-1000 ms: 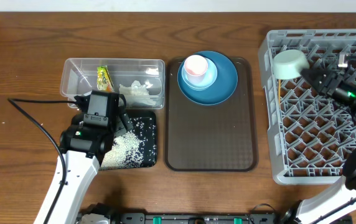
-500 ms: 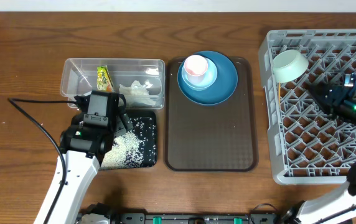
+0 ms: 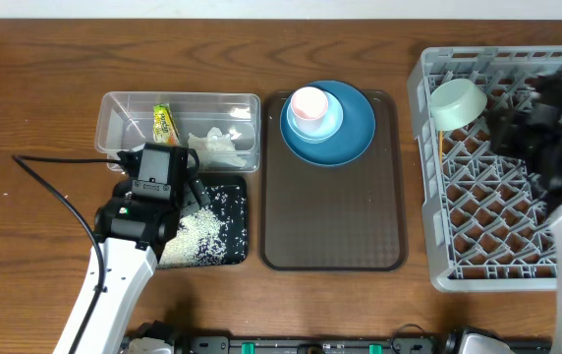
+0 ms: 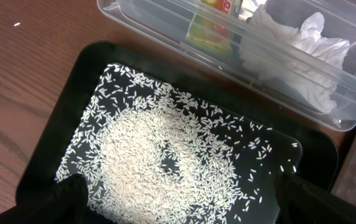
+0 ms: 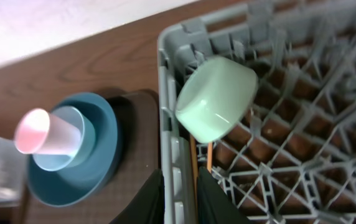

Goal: Sort waste into correct bins and load items into the dishwasher rack
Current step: 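Release the green bowl in the rack's back corner and raise the right gripper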

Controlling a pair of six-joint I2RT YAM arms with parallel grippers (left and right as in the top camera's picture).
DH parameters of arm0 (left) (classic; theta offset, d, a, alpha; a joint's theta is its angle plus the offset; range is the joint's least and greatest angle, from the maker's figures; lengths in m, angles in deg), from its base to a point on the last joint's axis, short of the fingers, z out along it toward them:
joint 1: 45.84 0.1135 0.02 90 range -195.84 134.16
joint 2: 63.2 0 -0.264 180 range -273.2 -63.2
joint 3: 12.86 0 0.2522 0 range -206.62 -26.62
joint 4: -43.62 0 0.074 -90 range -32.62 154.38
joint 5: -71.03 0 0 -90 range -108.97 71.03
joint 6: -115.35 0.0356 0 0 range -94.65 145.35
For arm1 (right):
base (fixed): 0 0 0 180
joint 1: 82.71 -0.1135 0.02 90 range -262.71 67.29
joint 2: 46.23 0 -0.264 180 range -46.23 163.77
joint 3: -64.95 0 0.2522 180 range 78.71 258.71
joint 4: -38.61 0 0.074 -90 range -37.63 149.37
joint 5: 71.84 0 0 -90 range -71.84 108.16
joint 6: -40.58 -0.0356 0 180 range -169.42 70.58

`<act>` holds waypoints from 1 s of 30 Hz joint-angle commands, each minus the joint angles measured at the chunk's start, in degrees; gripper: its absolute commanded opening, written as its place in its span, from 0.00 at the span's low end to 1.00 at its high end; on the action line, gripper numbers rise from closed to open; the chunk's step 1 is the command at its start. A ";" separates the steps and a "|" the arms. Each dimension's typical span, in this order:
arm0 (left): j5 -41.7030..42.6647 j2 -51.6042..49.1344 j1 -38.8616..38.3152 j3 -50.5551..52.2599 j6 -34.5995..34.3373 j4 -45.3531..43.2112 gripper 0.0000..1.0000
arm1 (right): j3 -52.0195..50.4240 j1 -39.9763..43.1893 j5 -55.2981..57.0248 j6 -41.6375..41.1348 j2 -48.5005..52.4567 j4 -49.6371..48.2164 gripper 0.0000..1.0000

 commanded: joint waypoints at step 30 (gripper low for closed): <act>-0.48 -0.28 0.31 -0.28 0.33 0.07 0.98 | 0.35 -13.62 27.63 8.92 25.03 -23.30 0.01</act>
